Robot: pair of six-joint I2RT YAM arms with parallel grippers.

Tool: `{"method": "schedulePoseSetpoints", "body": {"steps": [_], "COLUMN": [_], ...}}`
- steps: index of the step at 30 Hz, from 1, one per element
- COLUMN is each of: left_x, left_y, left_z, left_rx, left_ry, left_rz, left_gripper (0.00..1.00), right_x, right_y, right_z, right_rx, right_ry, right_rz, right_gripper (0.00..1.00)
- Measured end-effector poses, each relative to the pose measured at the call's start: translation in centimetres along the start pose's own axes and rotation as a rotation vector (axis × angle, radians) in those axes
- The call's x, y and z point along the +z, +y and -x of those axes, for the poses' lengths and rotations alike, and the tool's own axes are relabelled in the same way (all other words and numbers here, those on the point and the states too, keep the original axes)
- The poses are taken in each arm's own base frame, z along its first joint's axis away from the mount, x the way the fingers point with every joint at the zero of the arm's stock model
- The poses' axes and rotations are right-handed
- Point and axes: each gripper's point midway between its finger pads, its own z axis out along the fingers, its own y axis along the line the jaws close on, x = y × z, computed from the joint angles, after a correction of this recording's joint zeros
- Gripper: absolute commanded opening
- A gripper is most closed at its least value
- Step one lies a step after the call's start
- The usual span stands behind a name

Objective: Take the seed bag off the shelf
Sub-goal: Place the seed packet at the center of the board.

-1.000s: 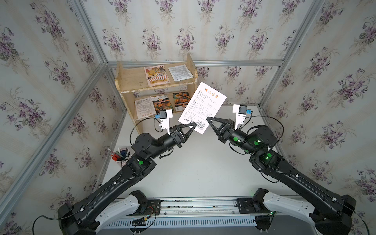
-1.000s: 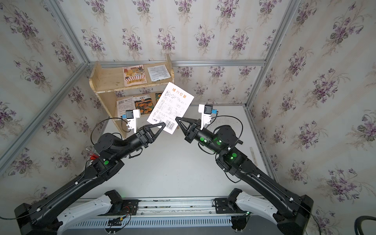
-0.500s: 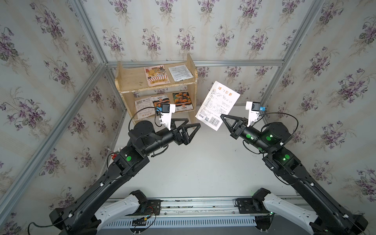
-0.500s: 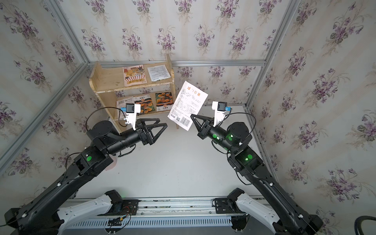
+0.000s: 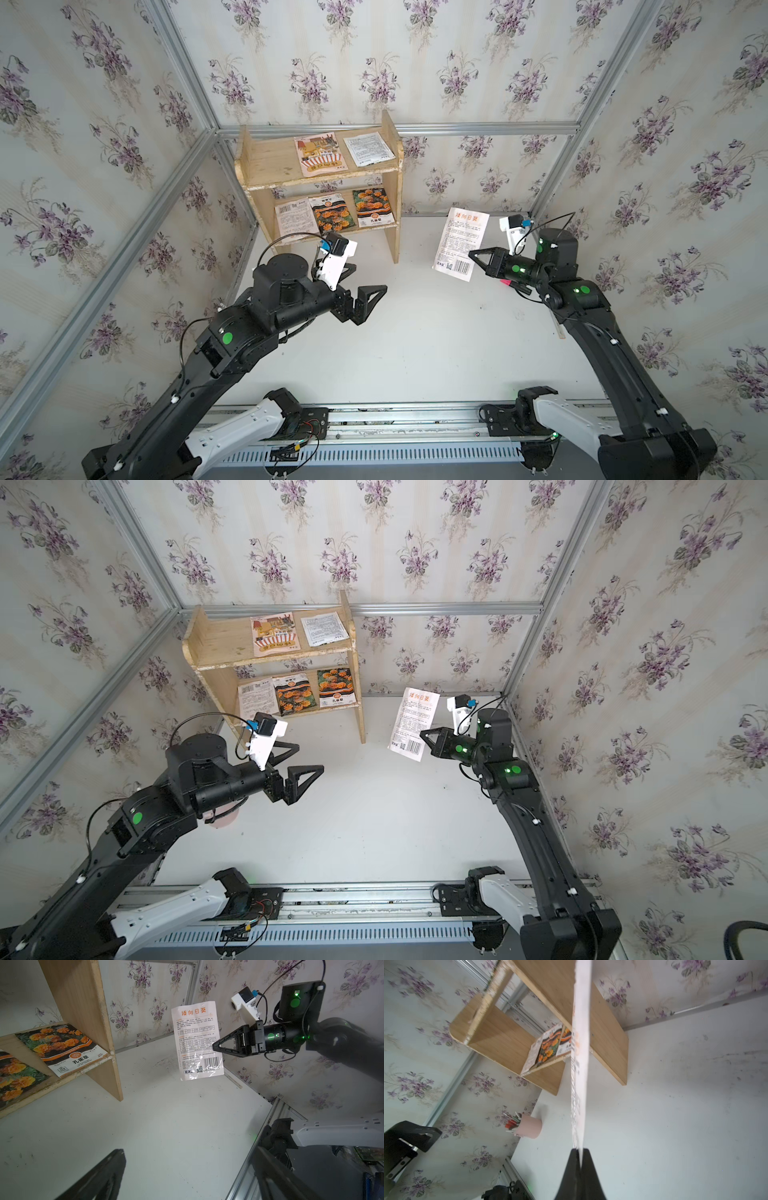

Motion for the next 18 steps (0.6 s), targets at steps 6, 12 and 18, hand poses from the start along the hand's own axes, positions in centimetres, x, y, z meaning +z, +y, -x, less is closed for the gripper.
{"method": "schedulePoseSetpoints", "body": {"steps": [6, 12, 18], "left_x": [-0.9, -0.9, -0.7], "left_y": [0.4, 0.8, 1.0], "left_z": [-1.5, -2.9, -3.5], "left_rx": [0.03, 0.031, 0.03], "left_ry": [0.031, 0.061, 0.076], "left_rz": [0.018, 0.032, 0.035], "left_gripper": [1.0, 1.0, 1.0], "right_x": [3.0, 5.6, 7.6], "right_y": [-3.1, -6.5, -10.2], "right_z": [-1.5, -3.8, -5.8], "right_rx": [-0.005, 0.014, 0.031], "right_ry": [0.161, 0.304, 0.419], "right_rz": [-0.047, -0.093, -0.156], "right_gripper": [0.0, 0.0, 0.0]}}
